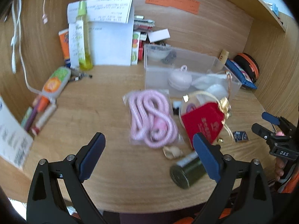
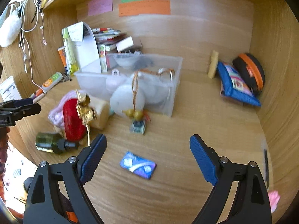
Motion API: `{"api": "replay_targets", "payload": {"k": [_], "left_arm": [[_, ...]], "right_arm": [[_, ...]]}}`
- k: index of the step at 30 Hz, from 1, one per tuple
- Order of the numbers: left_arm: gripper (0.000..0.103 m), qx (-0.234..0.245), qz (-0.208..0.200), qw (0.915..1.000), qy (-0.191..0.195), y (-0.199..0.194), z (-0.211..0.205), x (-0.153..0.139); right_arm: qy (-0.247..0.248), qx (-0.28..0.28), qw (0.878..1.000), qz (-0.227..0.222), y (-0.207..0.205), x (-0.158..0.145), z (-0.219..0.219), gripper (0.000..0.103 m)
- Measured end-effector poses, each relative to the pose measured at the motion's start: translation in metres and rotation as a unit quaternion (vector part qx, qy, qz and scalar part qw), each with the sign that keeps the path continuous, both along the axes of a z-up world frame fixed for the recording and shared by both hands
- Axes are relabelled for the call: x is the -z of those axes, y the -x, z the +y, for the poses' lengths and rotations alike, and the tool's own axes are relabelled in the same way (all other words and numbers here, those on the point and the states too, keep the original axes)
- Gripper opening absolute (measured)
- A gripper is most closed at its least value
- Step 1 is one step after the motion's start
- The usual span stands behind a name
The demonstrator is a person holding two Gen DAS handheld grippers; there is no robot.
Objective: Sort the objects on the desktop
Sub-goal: 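Withdraw both grippers from the bin toward the remaining desk items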
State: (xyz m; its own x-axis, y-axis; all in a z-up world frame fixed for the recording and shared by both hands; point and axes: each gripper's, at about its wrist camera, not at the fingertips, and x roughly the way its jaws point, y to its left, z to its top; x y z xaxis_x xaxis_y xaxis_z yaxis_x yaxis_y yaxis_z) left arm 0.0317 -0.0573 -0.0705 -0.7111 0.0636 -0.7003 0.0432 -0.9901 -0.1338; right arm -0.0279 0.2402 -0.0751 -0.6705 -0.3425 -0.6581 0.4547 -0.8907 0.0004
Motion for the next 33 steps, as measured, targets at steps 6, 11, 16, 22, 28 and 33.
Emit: {"api": "replay_targets", "payload": {"k": [6,11,16,22,28,33], "left_arm": [[0.096,0.004,0.0,1.0,-0.007,-0.017,0.031,0.01],[0.097,-0.03,-0.007,0.9995,-0.007,-0.021,0.048,0.023],[0.097,-0.068,-0.022,0.9974,-0.008,-0.019,0.062,0.042],[0.097,-0.076,-0.018,0.9968,0.015,-0.013,0.075,0.051],[0.095,-0.083,-0.003,0.9961,0.033,-0.01,0.074,0.054],[0.079,-0.084,0.008,0.9953,0.046,-0.011,0.07,0.055]], "right_arm": [[-0.005,-0.003,1.0,-0.01,-0.01,0.017,0.003,0.089],[0.003,-0.016,1.0,-0.013,-0.017,0.024,0.001,0.089],[0.01,-0.002,1.0,-0.018,-0.015,0.032,-0.001,0.089],[0.008,0.011,1.0,-0.015,-0.014,0.039,-0.007,0.084],[-0.01,0.017,1.0,-0.017,-0.014,0.046,-0.014,0.07],[-0.011,0.022,1.0,-0.018,-0.011,0.048,-0.012,0.061]]}}
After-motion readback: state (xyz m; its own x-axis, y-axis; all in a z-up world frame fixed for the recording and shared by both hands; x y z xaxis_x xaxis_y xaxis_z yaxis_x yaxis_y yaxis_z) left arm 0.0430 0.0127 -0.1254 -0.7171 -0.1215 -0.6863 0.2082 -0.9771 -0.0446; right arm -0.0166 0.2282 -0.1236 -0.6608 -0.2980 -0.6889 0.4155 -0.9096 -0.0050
